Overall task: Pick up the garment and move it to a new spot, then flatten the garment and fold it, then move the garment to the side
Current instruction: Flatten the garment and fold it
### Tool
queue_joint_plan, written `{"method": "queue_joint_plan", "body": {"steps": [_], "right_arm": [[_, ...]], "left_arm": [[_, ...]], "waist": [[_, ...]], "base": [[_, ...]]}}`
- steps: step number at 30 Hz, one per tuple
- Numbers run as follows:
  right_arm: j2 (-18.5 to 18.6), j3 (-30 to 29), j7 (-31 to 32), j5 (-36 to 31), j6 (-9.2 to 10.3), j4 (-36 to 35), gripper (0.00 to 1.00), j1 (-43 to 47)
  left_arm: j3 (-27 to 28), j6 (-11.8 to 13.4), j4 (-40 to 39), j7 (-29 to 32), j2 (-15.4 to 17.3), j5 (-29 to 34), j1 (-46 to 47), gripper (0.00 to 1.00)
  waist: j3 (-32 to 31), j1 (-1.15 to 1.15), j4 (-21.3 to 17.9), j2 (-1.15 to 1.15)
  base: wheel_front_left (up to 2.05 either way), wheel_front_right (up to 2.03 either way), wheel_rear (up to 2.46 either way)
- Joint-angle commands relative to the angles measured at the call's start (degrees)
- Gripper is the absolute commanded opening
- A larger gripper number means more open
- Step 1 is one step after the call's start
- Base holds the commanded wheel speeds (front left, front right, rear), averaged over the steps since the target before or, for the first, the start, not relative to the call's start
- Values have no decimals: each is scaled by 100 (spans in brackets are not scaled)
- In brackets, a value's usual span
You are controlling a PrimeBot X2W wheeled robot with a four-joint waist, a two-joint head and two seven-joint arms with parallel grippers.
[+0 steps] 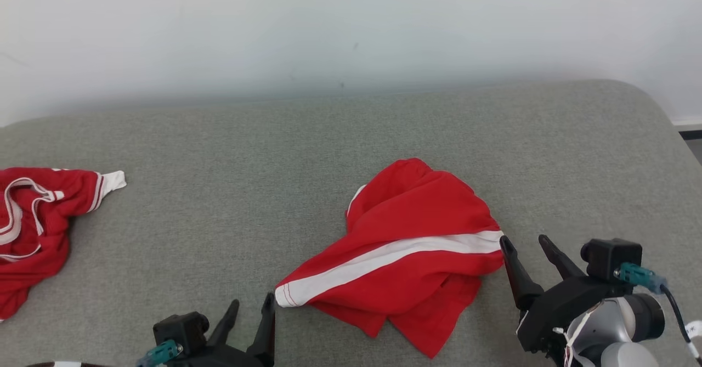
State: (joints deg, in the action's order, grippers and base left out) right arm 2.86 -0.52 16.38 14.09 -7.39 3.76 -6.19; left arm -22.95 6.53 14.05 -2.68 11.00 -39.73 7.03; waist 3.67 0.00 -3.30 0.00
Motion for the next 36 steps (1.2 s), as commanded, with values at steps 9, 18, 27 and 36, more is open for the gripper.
{"method": "queue_joint_plan", "body": {"steps": [9, 18, 27, 36], "right_arm": [[3, -81, 1030, -438, -20, -205, 100, -301], [150, -58, 1677, -857, -20, 217, 100, -756], [333, 122, 1875, -919, -20, 652, 100, -1084], [450, 220, 2067, -780, -20, 1064, 100, -1404]], "left_arm": [[-120, -179, 358, 447, -228, -338, 319, 100], [-233, 217, 896, 923, -257, -180, 807, 90], [-310, 411, 967, 1140, -163, -91, 877, 49], [-418, 403, 915, 1451, -190, -211, 908, 84]], "waist": [[68, 0, -7, 0], [180, 0, -136, 0], [208, 0, -135, 0], [262, 0, -72, 0]], "base": [[0, 0, 0], [0, 0, 0], [0, 0, 0], [0, 0, 0]]}}
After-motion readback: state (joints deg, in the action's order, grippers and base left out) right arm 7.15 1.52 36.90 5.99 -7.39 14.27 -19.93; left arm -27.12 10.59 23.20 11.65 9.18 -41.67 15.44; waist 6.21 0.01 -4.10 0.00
